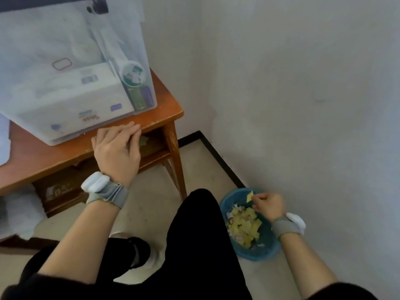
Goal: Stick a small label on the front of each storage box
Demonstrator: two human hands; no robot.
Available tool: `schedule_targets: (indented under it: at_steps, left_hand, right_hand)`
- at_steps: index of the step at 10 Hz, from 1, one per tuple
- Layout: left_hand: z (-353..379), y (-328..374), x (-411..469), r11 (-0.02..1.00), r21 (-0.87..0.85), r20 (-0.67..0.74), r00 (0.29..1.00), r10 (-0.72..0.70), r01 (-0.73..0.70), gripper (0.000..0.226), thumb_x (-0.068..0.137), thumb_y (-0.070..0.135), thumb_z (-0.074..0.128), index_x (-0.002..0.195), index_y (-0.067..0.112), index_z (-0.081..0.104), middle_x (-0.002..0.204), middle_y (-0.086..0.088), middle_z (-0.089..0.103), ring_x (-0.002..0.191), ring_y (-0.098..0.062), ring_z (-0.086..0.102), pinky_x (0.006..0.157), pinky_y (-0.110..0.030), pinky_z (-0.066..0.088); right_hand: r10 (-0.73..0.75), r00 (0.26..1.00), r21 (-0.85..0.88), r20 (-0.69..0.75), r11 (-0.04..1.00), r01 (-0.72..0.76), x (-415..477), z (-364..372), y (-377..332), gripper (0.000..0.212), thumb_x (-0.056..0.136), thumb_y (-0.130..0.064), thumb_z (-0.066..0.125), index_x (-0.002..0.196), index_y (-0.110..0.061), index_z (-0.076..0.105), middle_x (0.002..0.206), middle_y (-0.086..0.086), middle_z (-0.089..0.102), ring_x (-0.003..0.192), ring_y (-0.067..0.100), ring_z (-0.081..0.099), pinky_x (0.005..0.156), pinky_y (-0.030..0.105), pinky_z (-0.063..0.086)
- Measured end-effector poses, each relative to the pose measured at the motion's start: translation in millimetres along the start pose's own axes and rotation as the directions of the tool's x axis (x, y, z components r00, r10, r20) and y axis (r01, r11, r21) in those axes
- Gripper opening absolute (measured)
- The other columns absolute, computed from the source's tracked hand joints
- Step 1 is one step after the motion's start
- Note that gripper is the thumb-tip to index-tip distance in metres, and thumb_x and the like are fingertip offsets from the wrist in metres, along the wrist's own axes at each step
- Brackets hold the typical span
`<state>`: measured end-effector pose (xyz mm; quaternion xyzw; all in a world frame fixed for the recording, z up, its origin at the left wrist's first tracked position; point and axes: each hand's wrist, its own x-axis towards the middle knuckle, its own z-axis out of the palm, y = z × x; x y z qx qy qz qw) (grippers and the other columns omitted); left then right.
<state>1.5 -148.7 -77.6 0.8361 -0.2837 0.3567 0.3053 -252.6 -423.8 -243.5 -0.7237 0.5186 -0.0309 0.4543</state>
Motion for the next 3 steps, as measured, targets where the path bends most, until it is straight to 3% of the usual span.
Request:
schedule_targets:
  at_steps: [1, 2, 3]
  left_hand:
    - [1.4, 1.4, -0.4, 1.000, -0.001, 0.017, 1.000, -0.010, 0.010, 0.020, 0.092, 0.026, 0.063, 0.100, 0.013, 0.076, 0.101, -0.007, 0.076, 0.092, -0.030, 0.062, 0.081, -0.036, 0.039]
    - [-0.7, -1.9, -0.5, 0.999, -0.019, 0.062, 0.998, -0.030, 0.031, 0.022, 0.092, 0.029, 0.063, 0.101, 0.014, 0.076, 0.102, -0.005, 0.076, 0.095, -0.027, 0.065, 0.083, -0.036, 0.042]
    - [-2.9, -2.2, 0.2, 0.997, -0.060, 0.066, 0.997, -0.050, 0.054, 0.024, 0.092, 0.032, 0.062, 0.102, 0.015, 0.076, 0.103, -0.004, 0.076, 0.099, -0.024, 0.066, 0.088, -0.036, 0.045]
  right_hand:
    - [0.090, 0.996, -0.154, 0.019, 0.984, -0.086, 8.2, 11.9, 34.3, 0.030, 0.085, -0.013, 0.064, 0.056, -0.010, 0.069, 0.065, 0.005, 0.071, 0.056, 0.018, 0.060, 0.052, 0.020, 0.047]
    - [0.164, 0.986, -0.267, -0.017, 0.950, -0.162, 6.2, 22.4, 48.0, 0.043, 0.088, -0.011, 0.060, 0.047, -0.017, 0.052, 0.064, 0.007, 0.064, 0.057, 0.023, 0.053, 0.056, 0.025, 0.042]
    - [0.136, 0.991, -0.294, -0.018, 0.946, -0.135, 7.8, 25.9, 46.9, 0.049, 0.086, -0.008, 0.059, 0.041, -0.019, 0.047, 0.055, 0.003, 0.055, 0.051, 0.019, 0.047, 0.053, 0.024, 0.041]
